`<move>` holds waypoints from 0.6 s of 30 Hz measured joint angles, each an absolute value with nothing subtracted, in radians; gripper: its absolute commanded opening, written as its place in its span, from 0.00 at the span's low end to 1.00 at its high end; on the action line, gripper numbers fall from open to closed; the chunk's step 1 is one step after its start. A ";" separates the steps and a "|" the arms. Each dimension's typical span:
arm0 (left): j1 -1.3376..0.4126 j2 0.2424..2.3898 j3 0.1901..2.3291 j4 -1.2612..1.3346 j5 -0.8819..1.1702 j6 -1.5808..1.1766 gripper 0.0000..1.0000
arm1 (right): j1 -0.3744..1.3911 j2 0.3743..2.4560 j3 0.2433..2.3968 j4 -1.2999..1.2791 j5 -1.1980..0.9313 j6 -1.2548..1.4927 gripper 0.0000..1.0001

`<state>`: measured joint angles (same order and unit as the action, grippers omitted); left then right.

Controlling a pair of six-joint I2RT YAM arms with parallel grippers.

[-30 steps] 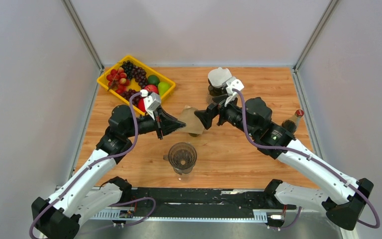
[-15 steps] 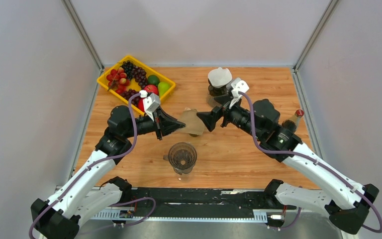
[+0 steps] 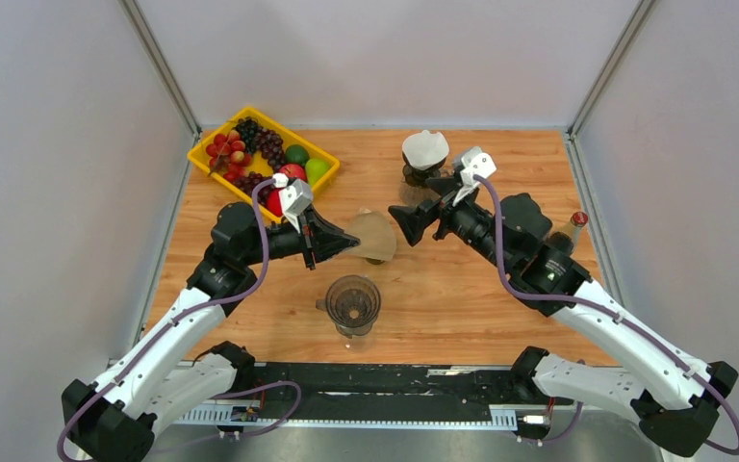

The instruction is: Place the coffee filter in the dripper

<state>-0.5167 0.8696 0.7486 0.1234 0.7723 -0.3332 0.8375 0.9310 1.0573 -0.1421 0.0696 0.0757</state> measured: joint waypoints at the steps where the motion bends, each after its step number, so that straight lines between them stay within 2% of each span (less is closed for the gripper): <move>1: -0.517 0.870 0.749 0.123 0.773 -0.333 0.00 | 0.838 0.941 1.057 -0.142 0.070 0.073 1.00; 18: -0.517 0.870 0.749 0.123 0.817 -0.330 0.00 | 0.838 0.985 1.057 -0.143 -0.012 -0.014 1.00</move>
